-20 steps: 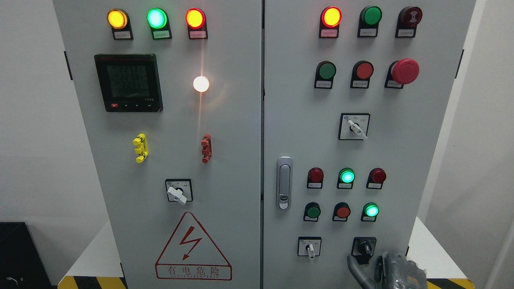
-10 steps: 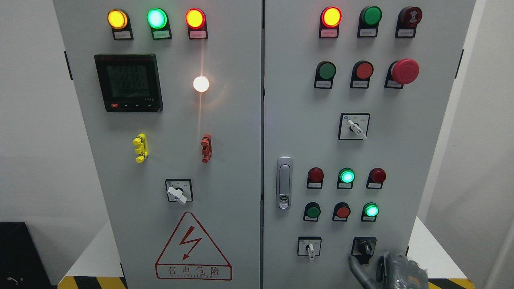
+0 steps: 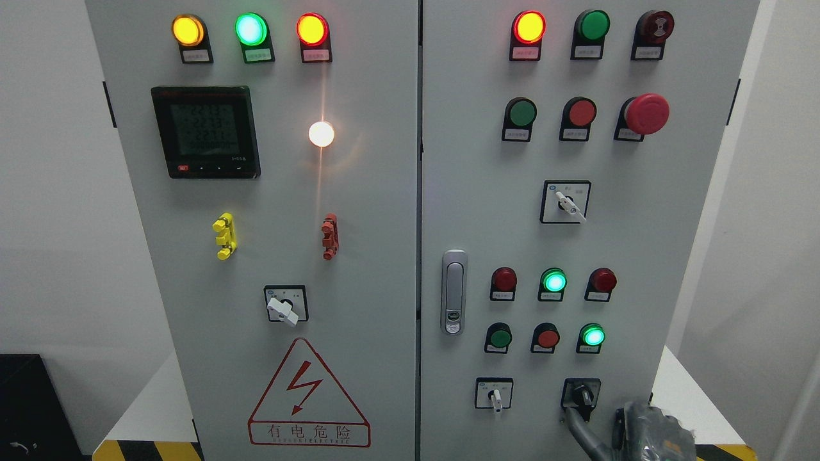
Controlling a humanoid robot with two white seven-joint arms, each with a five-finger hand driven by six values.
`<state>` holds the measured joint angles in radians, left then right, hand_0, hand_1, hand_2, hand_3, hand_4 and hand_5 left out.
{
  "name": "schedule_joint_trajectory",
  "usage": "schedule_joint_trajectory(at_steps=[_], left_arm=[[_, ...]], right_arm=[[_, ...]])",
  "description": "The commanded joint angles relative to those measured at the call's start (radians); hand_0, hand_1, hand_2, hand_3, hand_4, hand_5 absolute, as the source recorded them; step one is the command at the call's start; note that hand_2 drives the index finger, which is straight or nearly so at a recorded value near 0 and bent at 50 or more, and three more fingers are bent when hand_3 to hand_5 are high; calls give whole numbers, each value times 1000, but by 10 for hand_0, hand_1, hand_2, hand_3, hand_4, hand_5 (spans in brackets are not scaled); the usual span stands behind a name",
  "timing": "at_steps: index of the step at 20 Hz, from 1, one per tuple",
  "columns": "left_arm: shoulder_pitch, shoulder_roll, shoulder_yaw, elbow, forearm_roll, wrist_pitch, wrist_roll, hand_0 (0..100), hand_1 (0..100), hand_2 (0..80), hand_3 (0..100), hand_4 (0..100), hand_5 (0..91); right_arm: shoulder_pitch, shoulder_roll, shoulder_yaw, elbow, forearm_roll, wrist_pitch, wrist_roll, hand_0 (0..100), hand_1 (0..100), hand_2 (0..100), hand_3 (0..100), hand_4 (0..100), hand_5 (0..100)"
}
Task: Flip black knob to close circuit
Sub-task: 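Grip the black rotary knob with the right hand and twist it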
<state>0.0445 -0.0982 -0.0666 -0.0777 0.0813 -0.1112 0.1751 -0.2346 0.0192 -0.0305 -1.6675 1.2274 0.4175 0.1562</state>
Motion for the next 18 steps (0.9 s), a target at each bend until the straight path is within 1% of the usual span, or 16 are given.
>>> schedule_joint_trajectory(at_steps=[1,4,6,12,14,18], left_arm=[[0,0,-1,1,0,-1,1,120,556,0,0,0,0],[0,0,-1,-1,0,-1,0,120,556,0,0,0,0],[0,0,1,-1,0,-1,0,120,556,0,0,0,0],[0,0,1,-1,0,-1,0,120,556,0,0,0,0],[0,0,1,1,0,-1,0,120,556,0,0,0,0],[0,0,-1,1,0,-1,0,120,556,0,0,0,0]], right_arm=[[1,-21,-25,8,-3,1,-3,0,0,880,1000,964,978],[1,-21,-26,6,-12,1,-3,0,0,879,1000,964,978],[1,-21,-26,5,-17,1,-12,0,0,878,1000,964,978],[1,-22,-31,-3,-46,1,-17,0,0,877,1000,963,977],[1,-24,-32,-5,-52,0,-27,0,0,877,1000,963,976],[3,-25,-34,-6,-66,0,-29,0,0,877,1000,963,975]])
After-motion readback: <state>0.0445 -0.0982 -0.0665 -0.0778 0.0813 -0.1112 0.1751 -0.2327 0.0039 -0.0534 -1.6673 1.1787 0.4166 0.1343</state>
